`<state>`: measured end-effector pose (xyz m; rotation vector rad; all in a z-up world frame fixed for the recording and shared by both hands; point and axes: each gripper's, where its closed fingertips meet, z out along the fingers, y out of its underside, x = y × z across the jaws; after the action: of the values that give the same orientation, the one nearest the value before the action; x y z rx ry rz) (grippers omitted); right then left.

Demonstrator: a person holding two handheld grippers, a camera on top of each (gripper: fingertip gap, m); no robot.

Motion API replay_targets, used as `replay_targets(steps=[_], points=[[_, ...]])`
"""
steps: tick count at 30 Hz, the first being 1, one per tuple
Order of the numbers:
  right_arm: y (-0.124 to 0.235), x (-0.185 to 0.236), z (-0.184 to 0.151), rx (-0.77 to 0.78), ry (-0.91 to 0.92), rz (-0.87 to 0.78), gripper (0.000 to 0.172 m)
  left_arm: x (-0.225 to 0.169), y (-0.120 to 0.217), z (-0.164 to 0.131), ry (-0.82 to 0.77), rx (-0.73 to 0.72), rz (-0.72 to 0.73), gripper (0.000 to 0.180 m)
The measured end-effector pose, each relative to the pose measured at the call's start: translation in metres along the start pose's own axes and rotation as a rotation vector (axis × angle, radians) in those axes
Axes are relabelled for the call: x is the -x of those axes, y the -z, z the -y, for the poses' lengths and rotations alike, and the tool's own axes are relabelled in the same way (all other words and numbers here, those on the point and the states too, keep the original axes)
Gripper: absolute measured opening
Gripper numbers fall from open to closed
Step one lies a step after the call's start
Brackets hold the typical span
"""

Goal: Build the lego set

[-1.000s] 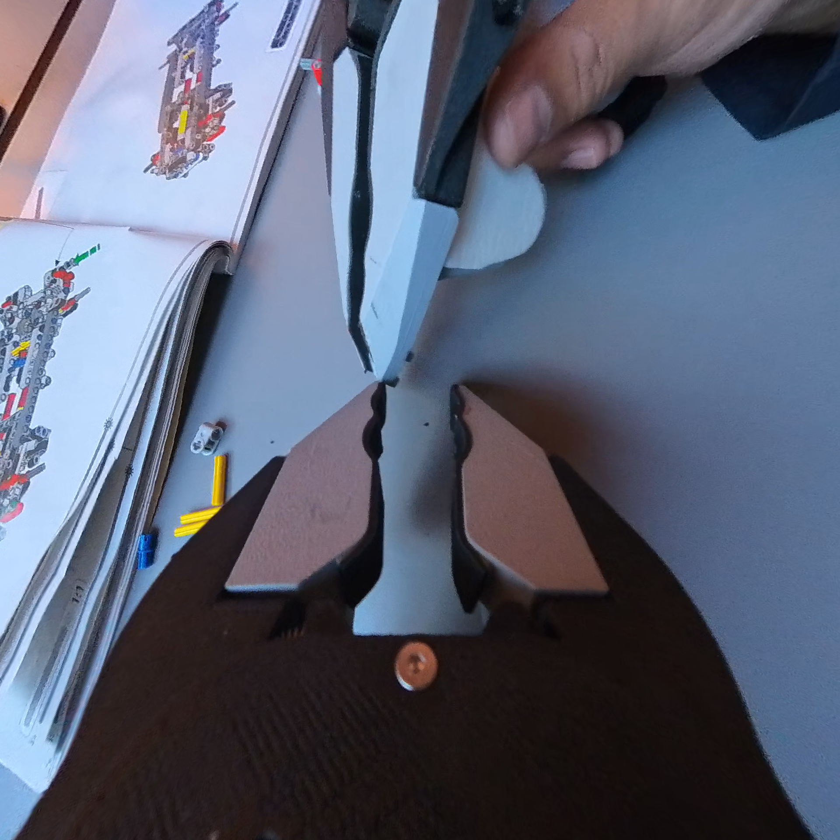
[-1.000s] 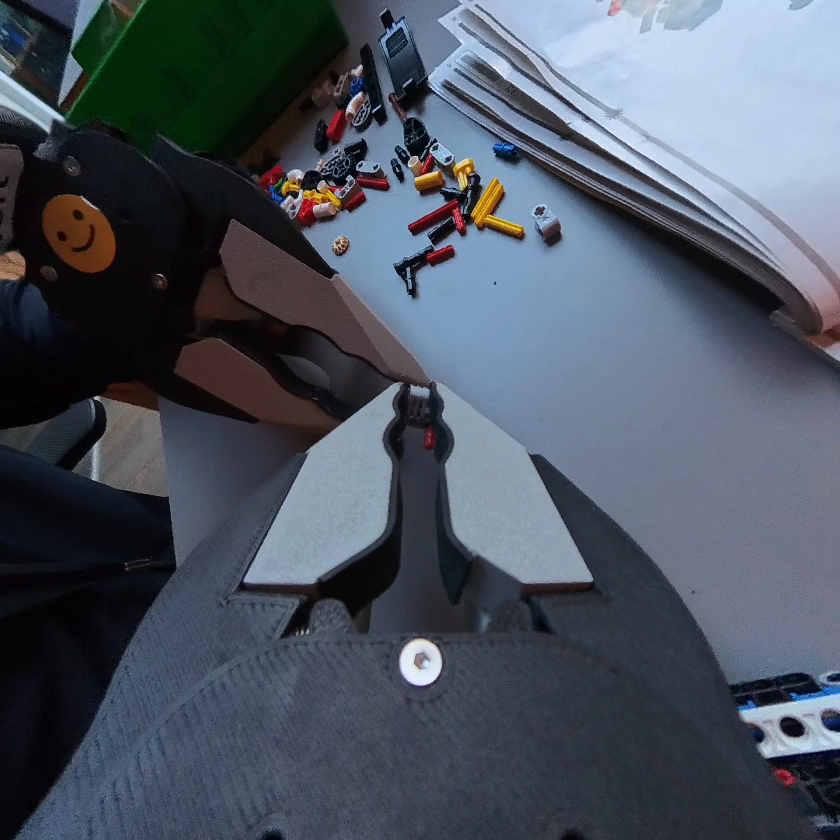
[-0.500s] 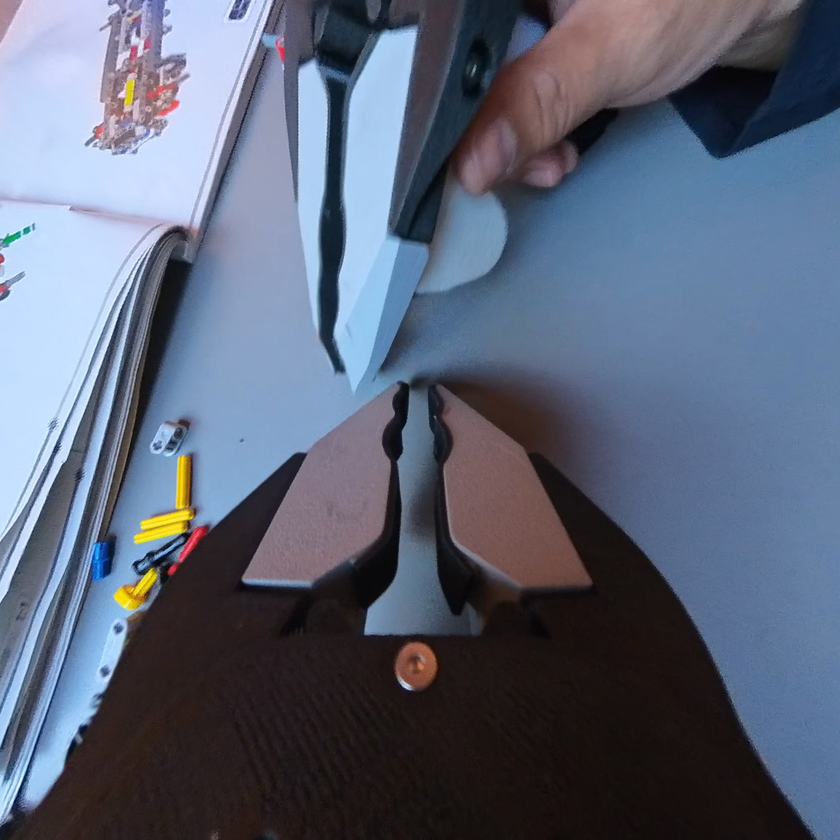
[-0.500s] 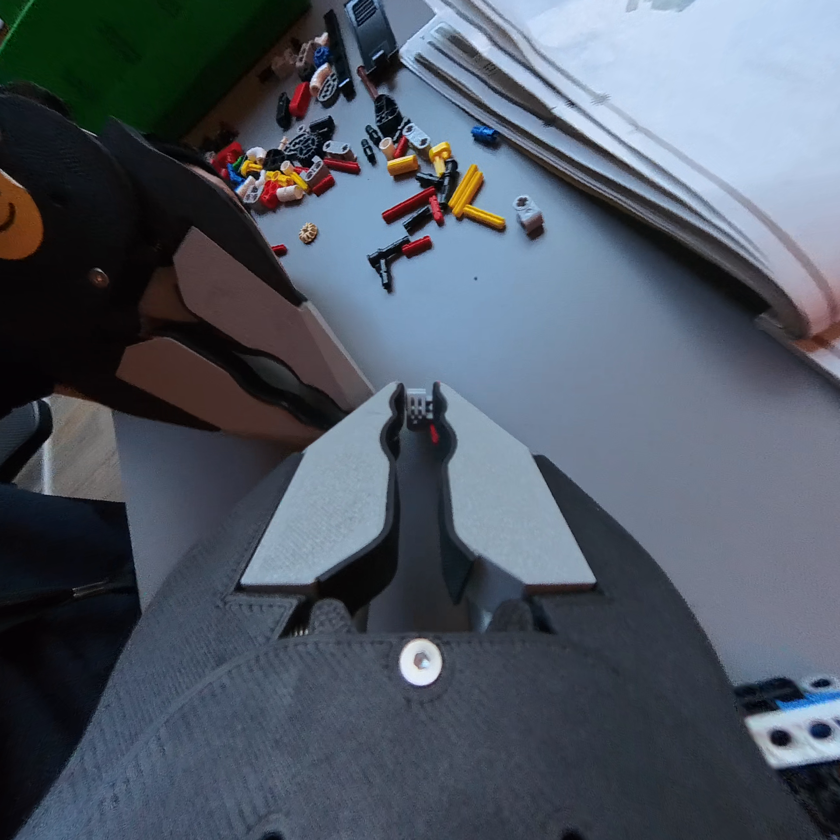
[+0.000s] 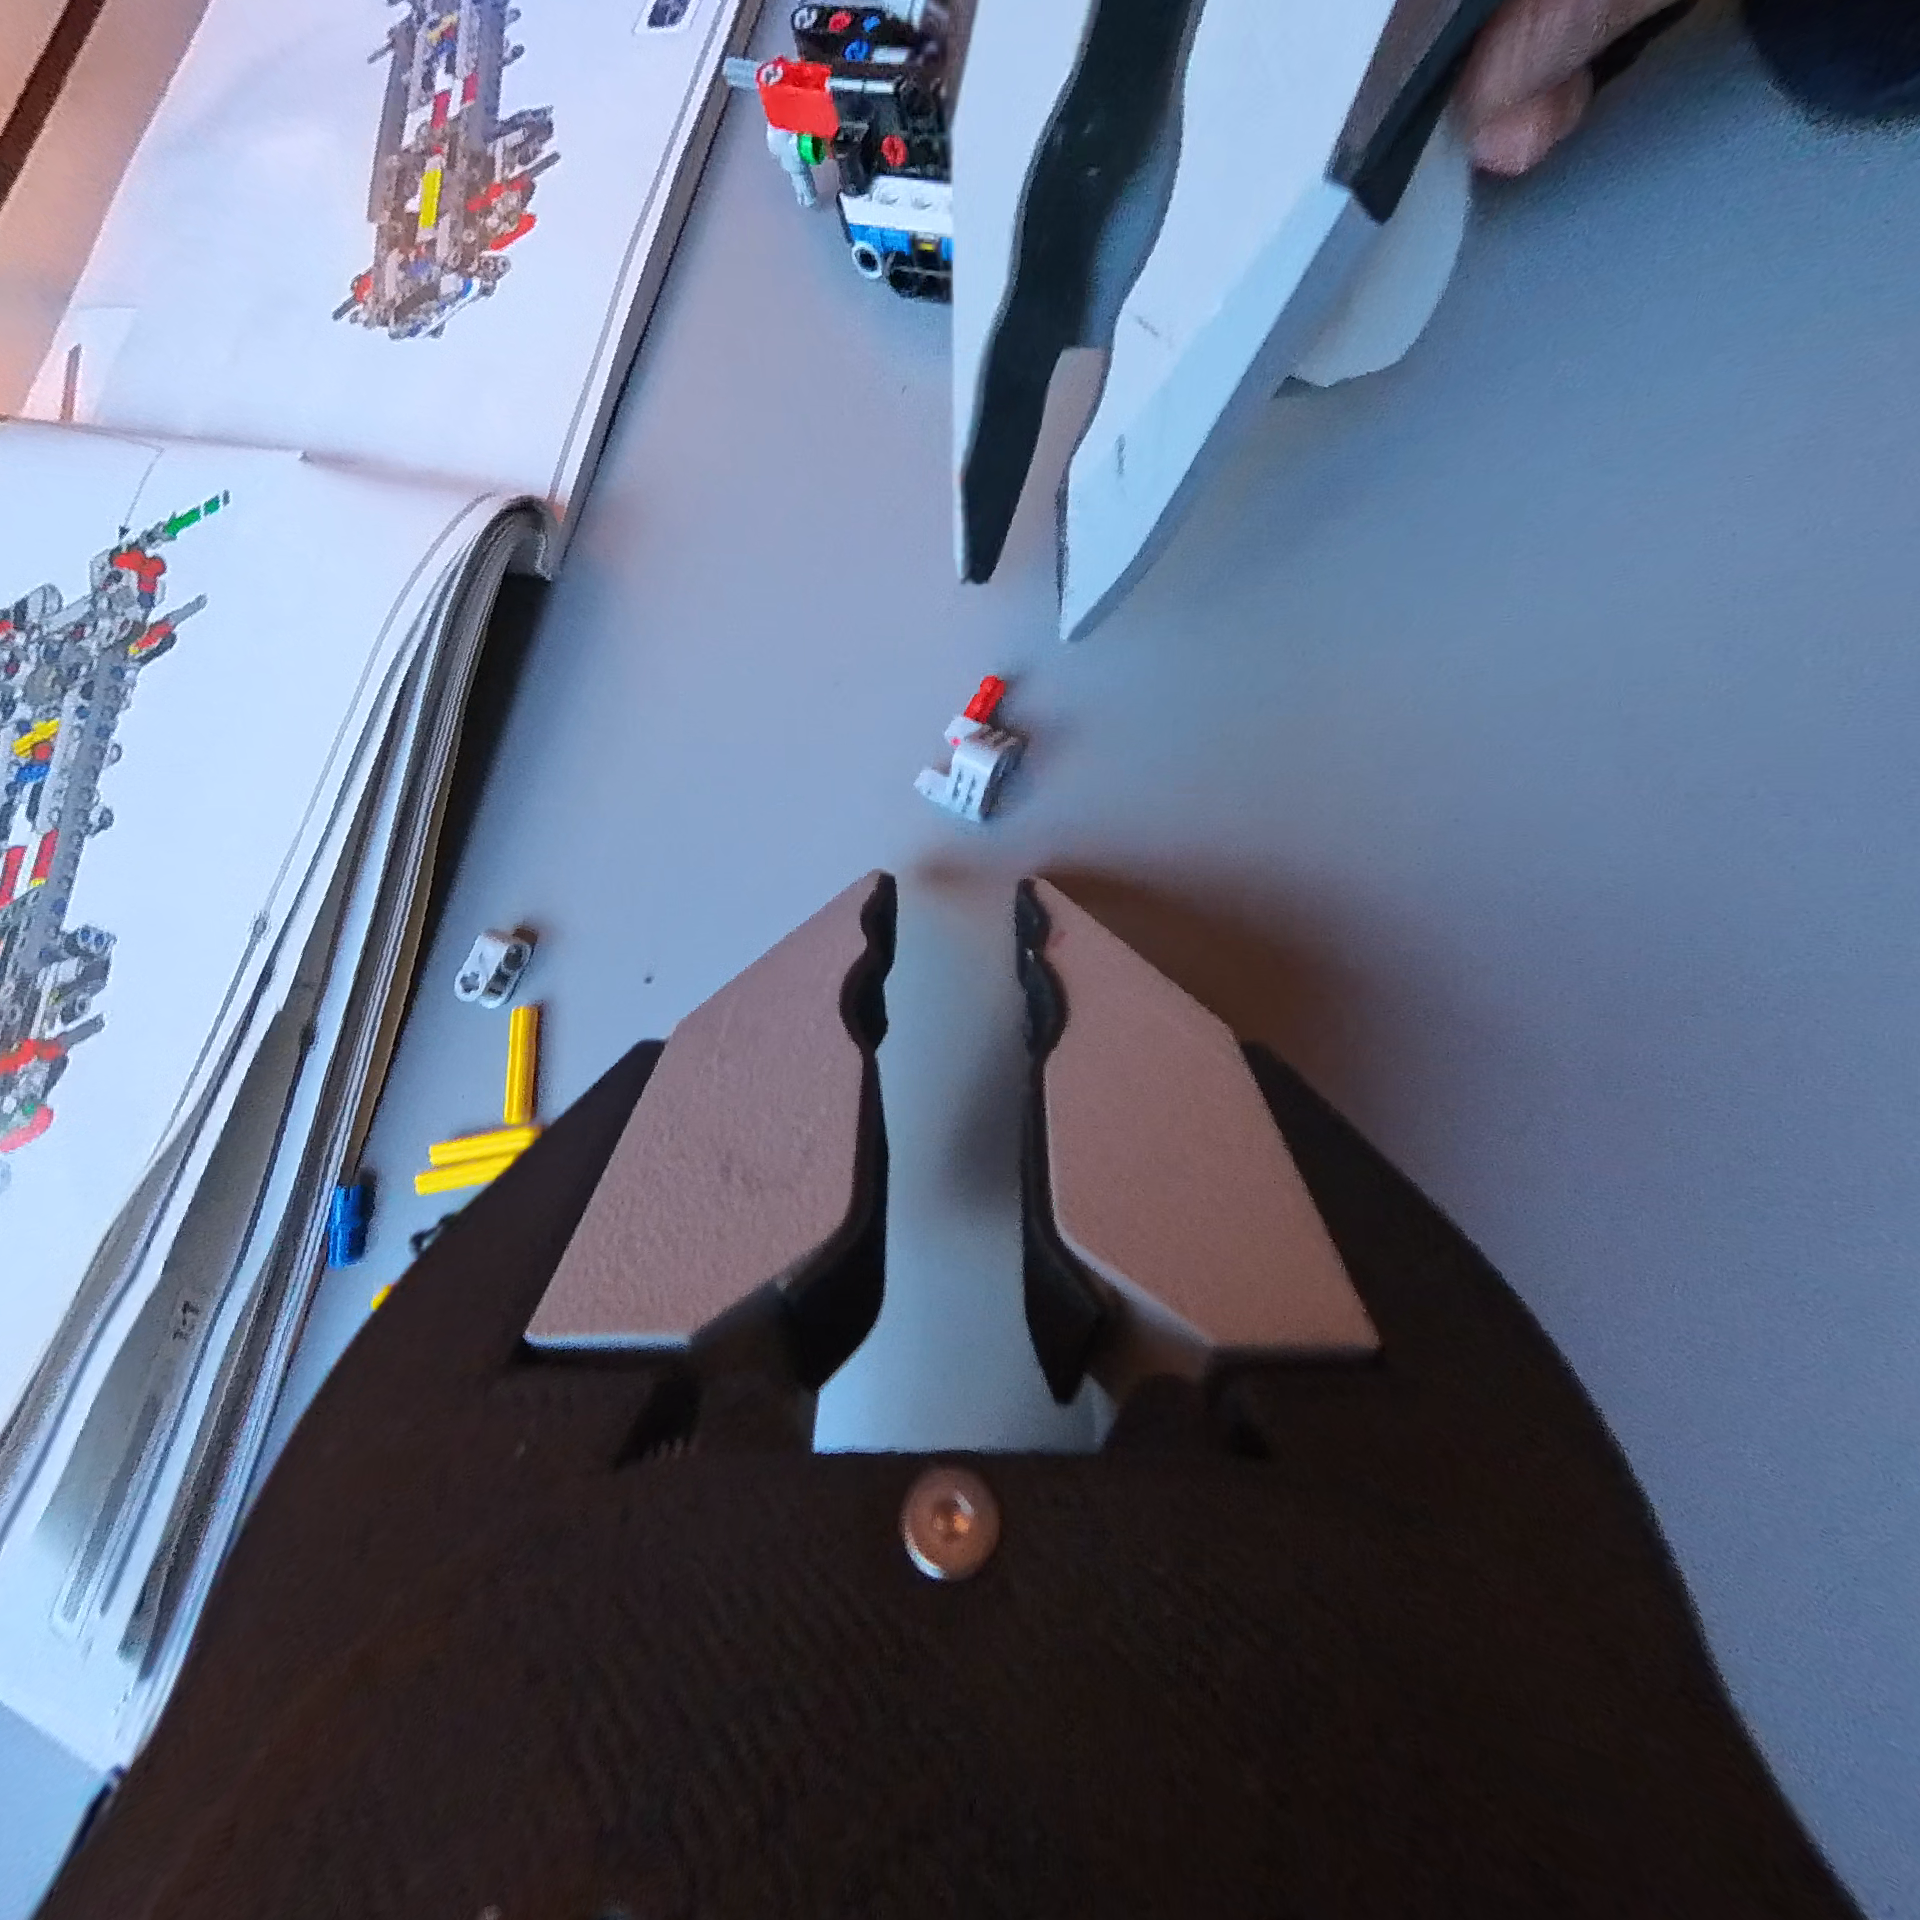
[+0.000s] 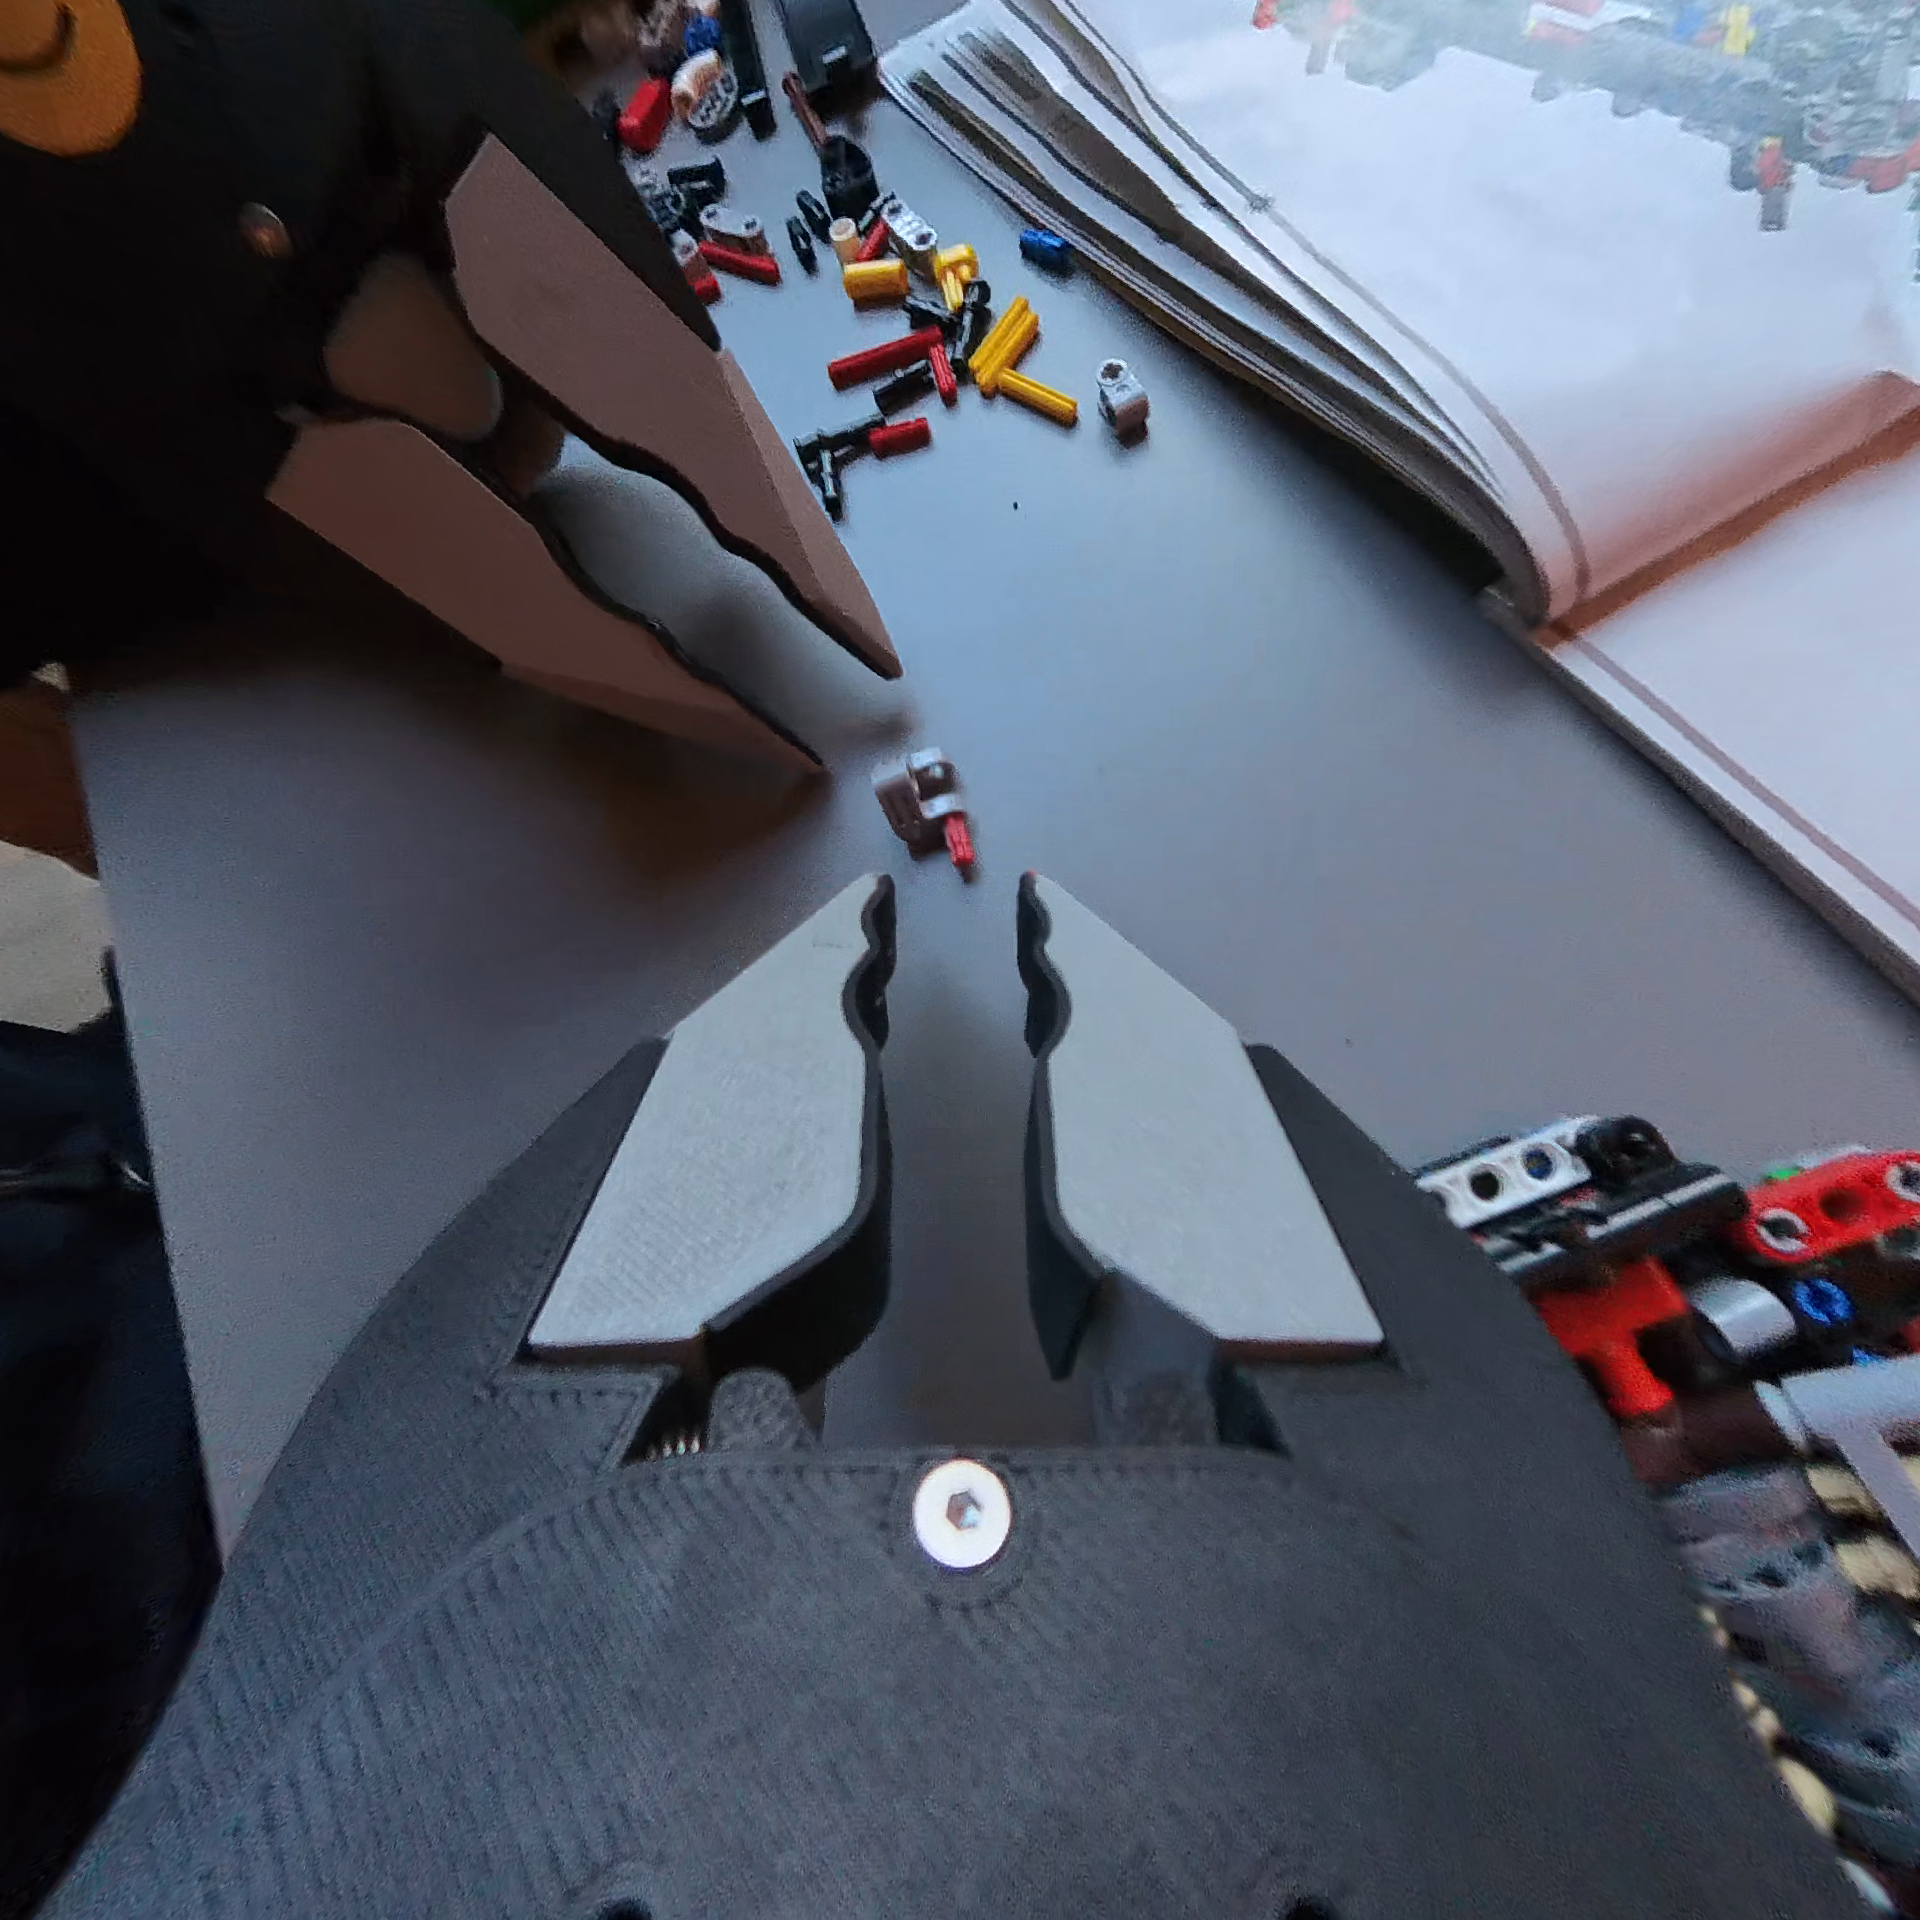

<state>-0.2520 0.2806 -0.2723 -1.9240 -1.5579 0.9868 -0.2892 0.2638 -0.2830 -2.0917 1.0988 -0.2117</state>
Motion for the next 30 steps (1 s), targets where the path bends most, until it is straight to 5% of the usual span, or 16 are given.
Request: replay_targets(steps=[10,20,30], points=[[-0.018,0.000,-0.002,0.092,0.116,-0.008,0.000,-0.004,-0.011,0.010,-0.029,-0.025,-0.013,0.004],[-0.002,0.009,0.017,0.201,0.117,-0.009,0.000,-0.013,-0.011,0.010,-0.022,-0.024,-0.050,0.000],[0.004,0.017,0.009,0.477,0.127,-0.087,0.000,-0.021,-0.001,0.018,0.020,-0.067,-0.136,0.024]])
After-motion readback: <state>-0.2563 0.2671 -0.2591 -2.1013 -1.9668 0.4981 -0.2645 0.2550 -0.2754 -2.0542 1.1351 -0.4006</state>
